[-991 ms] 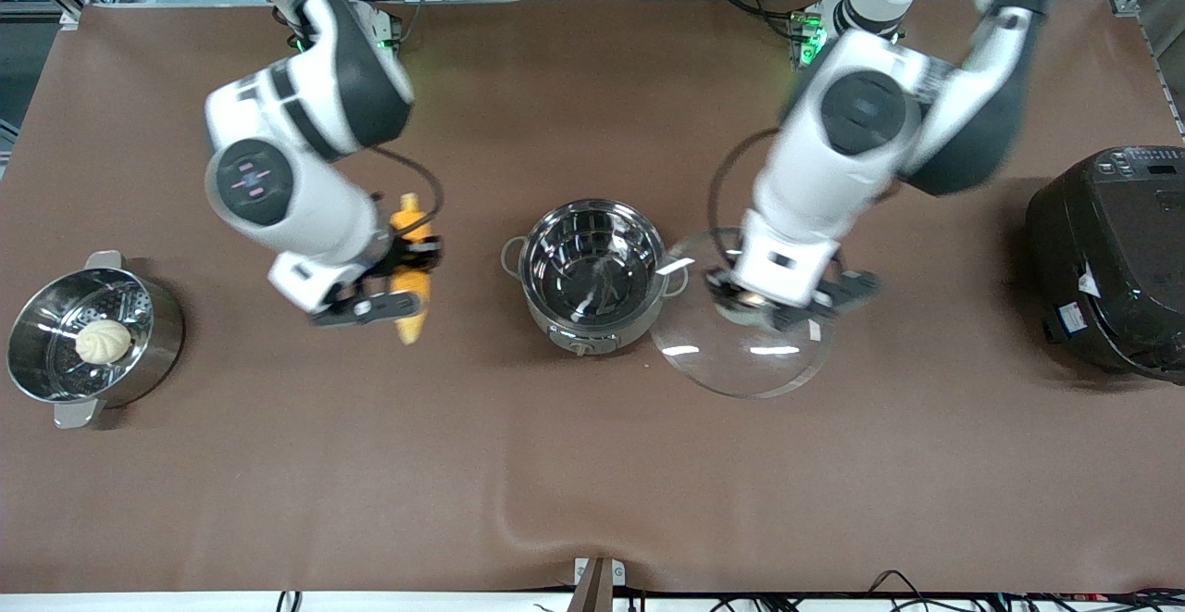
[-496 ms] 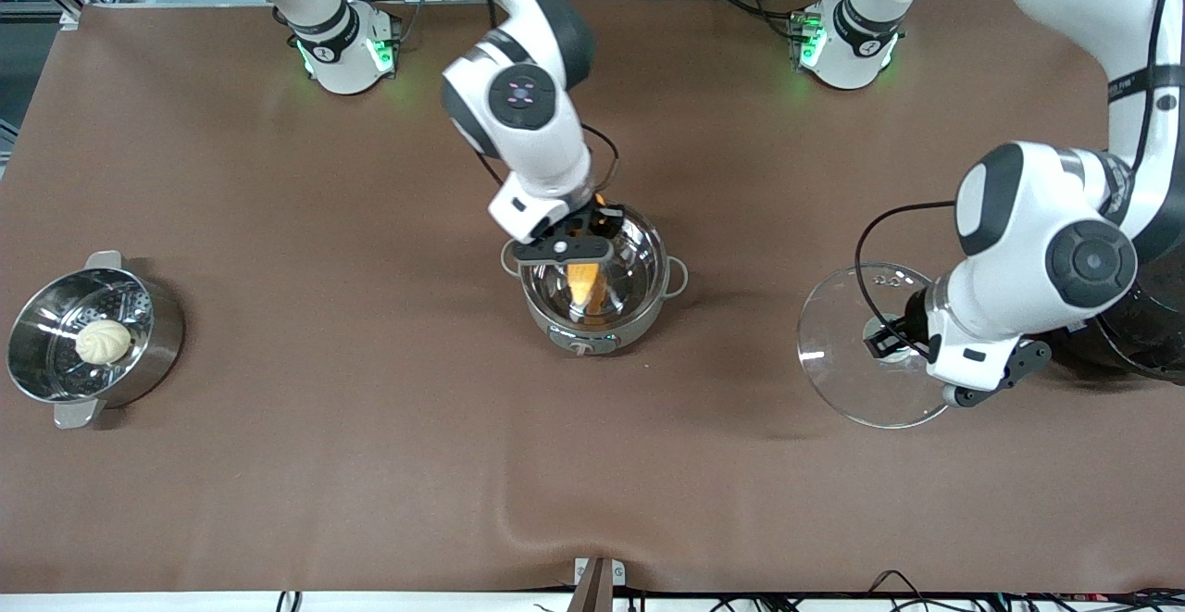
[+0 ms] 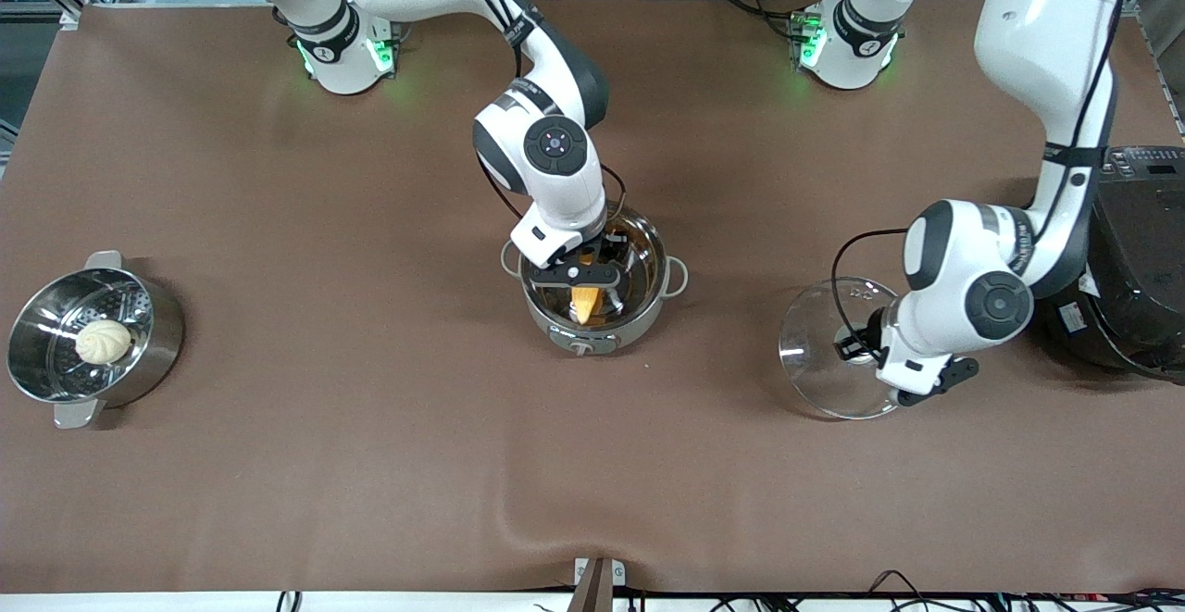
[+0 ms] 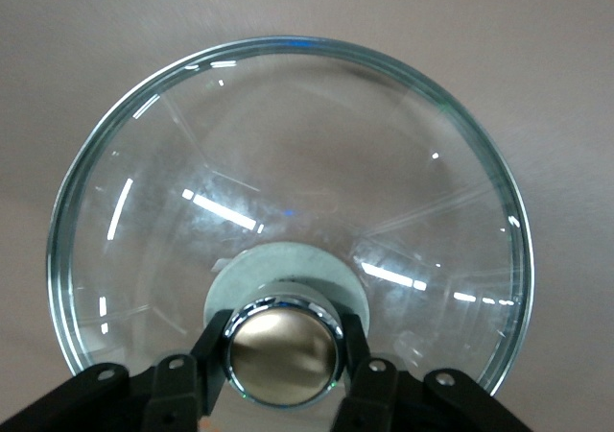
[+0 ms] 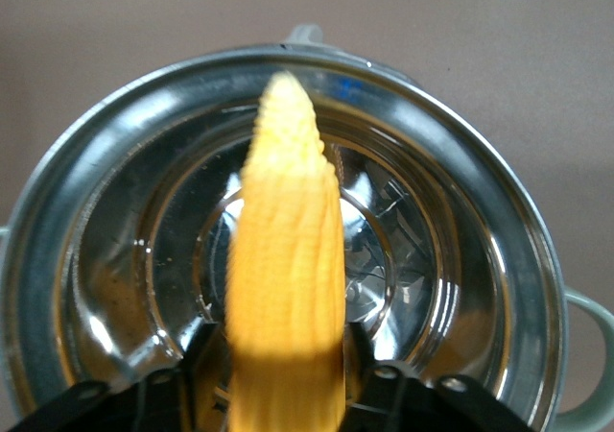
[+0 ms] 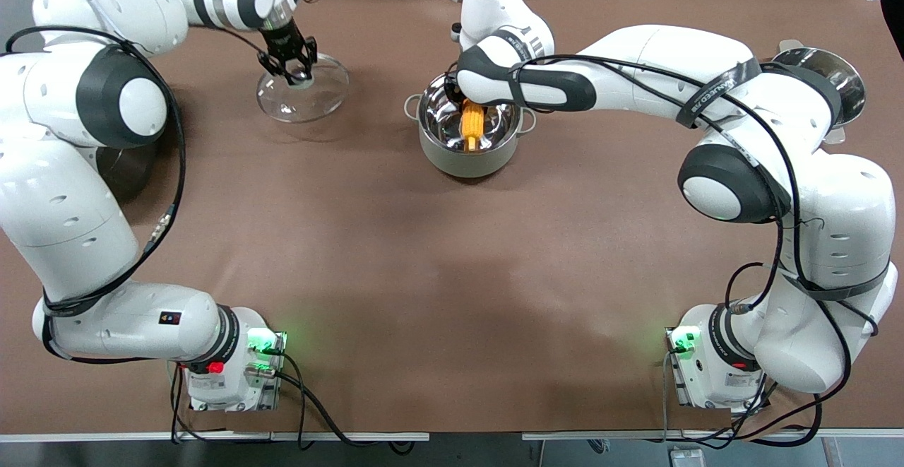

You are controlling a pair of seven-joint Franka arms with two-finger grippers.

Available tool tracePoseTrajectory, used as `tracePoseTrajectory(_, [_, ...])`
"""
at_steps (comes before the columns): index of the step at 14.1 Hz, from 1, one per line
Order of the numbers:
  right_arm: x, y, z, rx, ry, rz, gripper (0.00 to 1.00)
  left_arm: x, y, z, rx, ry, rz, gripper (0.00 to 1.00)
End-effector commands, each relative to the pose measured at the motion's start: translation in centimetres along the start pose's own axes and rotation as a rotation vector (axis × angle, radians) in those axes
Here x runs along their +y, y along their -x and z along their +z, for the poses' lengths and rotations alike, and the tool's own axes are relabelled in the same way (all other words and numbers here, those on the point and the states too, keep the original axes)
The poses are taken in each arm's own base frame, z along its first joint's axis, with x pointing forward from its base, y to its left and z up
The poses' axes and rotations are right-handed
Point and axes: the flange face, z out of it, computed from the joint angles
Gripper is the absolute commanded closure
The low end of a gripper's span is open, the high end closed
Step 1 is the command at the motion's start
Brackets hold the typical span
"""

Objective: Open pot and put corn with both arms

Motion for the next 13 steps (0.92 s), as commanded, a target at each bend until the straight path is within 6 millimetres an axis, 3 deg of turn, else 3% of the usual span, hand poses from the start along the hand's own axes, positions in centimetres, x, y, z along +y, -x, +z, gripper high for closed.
tracePoseTrajectory(1, [1.4,-1.8,-2.0,0.008,-0.007,0.040,0.00,0.1,0.6,0.7,0.007,0.012,0.013,0.93])
tracePoseTrajectory(2, [2.3,-2.4,-1.9,0.000,0.001,0.048,0.00,0.1,0.6,0.7,0.007,0.012,0.013,0.61])
tracePoseTrajectory(3, [3.6,-3.0,-3.1,-0.014,0.030,0.040,0.00,0.1,0.6,0.8,0.006,0.010,0.014,0.21])
tracePoseTrajectory(4, [6.5,-4.7,-4.8,-0.042,0.050,0.026,0.00,0.1,0.7,0.7,0.009,0.009,0.018,0.00])
tracePoseTrajectory(6, [13.6,-8.1,-9.7,-0.094,0.060,-0.046,0.00,0.7,1.3,-0.4,0.017,0.012,0.015,0.00])
tracePoseTrajectory(8, [20.8,-10.8,-14.1,-0.115,0.051,-0.108,0.00,0.3,1.7,-3.8,0.036,0.017,0.021,0.00])
tracePoseTrajectory(11, [31.9,-13.0,-20.9,-0.098,0.029,-0.127,0.00,-1.5,3.8,-13.2,0.064,0.017,0.036,0.00])
tracePoseTrajectory(13, [36.6,-12.3,-25.6,-0.074,0.034,-0.082,0.00,-2.5,5.6,-18.6,0.108,0.032,0.084,0.00])
